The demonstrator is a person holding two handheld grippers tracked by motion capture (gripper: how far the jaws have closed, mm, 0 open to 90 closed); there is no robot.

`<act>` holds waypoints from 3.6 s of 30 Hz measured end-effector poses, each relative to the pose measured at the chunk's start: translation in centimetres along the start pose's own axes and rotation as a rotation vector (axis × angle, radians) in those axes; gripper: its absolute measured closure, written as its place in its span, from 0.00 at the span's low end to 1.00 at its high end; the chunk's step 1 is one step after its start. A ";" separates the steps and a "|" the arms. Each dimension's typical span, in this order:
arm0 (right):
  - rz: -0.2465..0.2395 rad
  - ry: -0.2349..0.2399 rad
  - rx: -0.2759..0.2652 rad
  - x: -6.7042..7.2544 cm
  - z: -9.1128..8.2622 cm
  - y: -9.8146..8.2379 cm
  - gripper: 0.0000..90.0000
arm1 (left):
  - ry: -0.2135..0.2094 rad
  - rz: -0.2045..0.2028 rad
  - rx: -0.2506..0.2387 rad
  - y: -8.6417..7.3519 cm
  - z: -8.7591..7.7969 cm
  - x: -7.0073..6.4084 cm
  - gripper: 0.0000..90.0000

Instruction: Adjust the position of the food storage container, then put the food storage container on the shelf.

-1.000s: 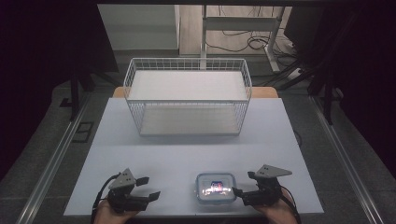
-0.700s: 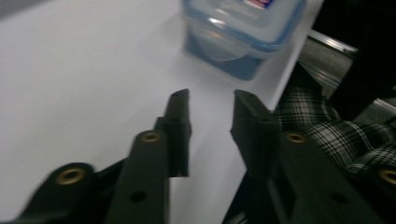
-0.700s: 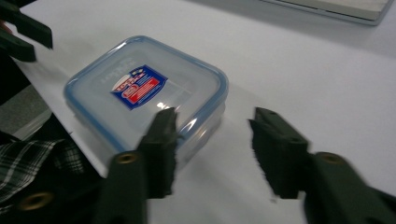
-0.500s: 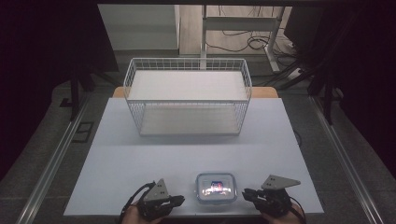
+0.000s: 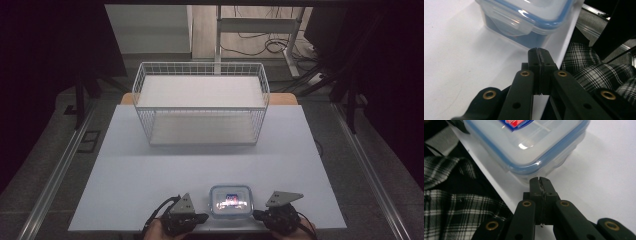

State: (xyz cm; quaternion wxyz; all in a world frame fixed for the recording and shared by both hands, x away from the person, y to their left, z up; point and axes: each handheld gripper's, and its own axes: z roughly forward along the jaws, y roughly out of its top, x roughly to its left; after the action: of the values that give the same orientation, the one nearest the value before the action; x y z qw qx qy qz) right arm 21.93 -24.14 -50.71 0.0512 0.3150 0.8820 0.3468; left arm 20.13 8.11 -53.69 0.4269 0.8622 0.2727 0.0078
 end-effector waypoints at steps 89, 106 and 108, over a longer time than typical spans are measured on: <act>0.063 0.075 -0.132 -1.8 6.8 11.3 0.01 | 0.095 -0.182 -0.076 3.3 -3.3 10.6 0.03; 0.163 0.221 -0.030 -1.8 8.6 10.3 0.26 | -0.072 -0.316 -0.029 1.4 -3.0 9.8 0.24; 0.180 0.238 -0.035 -2.0 8.2 9.9 0.33 | -0.078 -0.320 -0.046 1.2 -3.5 9.8 0.32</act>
State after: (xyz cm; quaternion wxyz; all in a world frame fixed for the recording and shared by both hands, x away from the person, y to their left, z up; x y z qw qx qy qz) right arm 31.24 -15.00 -50.77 -0.0795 0.3483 0.8439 0.4003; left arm 28.12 14.79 -52.72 0.4525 0.7973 0.3896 -0.0876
